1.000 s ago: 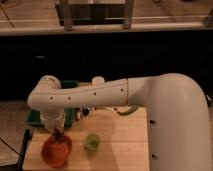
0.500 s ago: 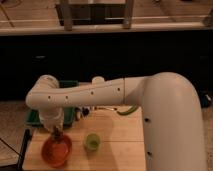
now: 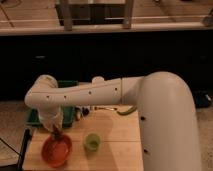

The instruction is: Place grapes in red bowl

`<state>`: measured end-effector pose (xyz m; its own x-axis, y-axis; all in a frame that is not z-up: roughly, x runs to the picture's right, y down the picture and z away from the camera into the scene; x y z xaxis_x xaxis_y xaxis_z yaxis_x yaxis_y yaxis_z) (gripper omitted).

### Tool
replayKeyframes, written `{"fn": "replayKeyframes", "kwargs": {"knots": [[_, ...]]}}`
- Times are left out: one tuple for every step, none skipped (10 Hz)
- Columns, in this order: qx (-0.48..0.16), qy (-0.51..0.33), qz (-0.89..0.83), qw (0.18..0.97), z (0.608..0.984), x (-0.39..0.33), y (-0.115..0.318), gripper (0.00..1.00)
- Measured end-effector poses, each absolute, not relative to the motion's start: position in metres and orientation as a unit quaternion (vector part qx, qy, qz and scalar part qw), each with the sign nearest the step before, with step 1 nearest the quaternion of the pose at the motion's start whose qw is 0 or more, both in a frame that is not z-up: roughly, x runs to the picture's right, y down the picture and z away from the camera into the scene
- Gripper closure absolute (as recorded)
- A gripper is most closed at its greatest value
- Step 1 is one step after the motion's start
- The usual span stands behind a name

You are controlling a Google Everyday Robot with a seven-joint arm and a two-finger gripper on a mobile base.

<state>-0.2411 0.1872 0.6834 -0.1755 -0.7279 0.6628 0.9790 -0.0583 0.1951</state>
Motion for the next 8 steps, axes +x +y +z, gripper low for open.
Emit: {"fn": "replayKeyframes", "kwargs": {"knots": [[-0.200, -0.315, -0.702, 0.607, 0.6842, -0.2412, 0.1874, 1.00], [-0.199, -0.315, -0.704, 0.605, 0.6853, -0.2411, 0.1878, 1.00], [-0.199, -0.316, -0.706, 0.602, 0.6860, -0.2410, 0.1883, 1.00], [-0.198, -0.316, -0.708, 0.599, 0.6863, -0.2413, 0.1887, 1.00], [-0.197, -0.317, -0.711, 0.596, 0.6870, -0.2417, 0.1893, 1.00], [-0.196, -0.318, -0.712, 0.594, 0.6874, -0.2418, 0.1897, 1.00], [-0.196, -0.319, -0.714, 0.592, 0.6879, -0.2420, 0.1903, 1.00], [-0.195, -0.319, -0.716, 0.589, 0.6882, -0.2424, 0.1902, 1.00]]}}
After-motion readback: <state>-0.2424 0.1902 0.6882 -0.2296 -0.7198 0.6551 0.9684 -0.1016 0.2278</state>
